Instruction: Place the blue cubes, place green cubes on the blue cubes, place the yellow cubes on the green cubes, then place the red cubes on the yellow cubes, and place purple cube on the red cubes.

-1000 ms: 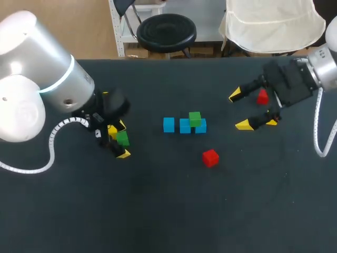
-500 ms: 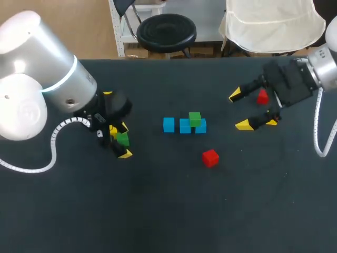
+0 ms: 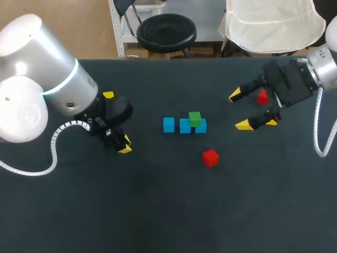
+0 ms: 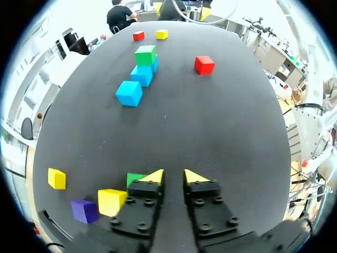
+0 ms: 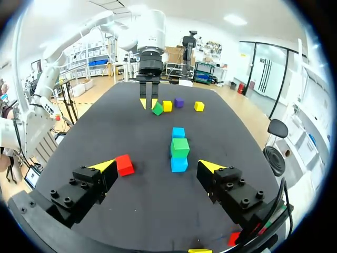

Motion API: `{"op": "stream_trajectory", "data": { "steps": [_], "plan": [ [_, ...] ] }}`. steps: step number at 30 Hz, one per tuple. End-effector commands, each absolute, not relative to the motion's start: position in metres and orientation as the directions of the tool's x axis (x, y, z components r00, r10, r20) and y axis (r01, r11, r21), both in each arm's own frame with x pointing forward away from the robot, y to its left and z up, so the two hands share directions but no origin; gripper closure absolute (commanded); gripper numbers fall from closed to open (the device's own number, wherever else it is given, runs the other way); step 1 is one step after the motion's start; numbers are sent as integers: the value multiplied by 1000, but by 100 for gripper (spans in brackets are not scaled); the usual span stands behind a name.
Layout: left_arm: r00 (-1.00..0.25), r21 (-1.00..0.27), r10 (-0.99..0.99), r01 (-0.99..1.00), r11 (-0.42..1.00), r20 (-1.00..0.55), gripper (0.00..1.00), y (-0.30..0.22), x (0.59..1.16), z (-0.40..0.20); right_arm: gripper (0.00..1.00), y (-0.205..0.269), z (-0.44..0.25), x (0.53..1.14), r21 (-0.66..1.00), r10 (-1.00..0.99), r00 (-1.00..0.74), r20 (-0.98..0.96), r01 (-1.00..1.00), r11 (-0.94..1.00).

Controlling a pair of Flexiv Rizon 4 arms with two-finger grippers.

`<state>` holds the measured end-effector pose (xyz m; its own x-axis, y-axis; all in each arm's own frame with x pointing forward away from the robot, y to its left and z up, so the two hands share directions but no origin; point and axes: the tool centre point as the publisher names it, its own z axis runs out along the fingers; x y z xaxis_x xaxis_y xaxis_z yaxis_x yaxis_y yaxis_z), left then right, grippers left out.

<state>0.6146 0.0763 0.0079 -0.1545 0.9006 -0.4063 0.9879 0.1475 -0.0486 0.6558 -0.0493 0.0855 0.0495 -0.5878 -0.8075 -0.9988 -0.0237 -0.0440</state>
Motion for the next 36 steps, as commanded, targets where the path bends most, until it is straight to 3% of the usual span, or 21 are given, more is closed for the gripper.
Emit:
{"op": "stream_trajectory", "data": {
  "steps": [1,2,3,5,6,7,14,20,27,36],
  "plan": [
    [-146,-40,898,989,142,-416,100,77,614,10,0,-49,85,656,-44,-586,50,-809,-999,-25],
    [-150,-39,896,988,148,-418,100,77,615,11,0,-49,85,656,-44,-586,50,-809,-999,-25],
    [-153,-38,894,988,151,-420,86,78,615,12,0,-49,85,656,-44,-586,50,-809,-999,-25],
    [-154,-34,890,987,154,-429,46,79,616,16,0,-49,85,656,-44,-586,50,-809,-999,-25],
    [-151,-30,882,988,153,-446,5,79,616,19,0,-49,85,656,-44,-586,50,-809,-999,-25],
    [-154,-32,876,987,157,-457,0,80,617,22,0,-49,85,656,-44,-586,50,-809,-999,-25],
    [-142,-7,846,987,161,-515,0,85,621,48,0,-49,85,656,-44,-586,50,-809,-999,-25],
    [-127,56,908,985,162,-400,0,91,629,37,0,-49,85,656,-44,-586,50,-809,-999,-25],
    [-103,4,926,994,112,-364,0,101,619,29,0,-49,85,656,-44,-586,50,-809,-999,-25],
    [-181,-40,913,983,179,-365,0,122,600,44,0,-49,85,656,-44,-586,50,-809,-999,-25]
  ]
}}
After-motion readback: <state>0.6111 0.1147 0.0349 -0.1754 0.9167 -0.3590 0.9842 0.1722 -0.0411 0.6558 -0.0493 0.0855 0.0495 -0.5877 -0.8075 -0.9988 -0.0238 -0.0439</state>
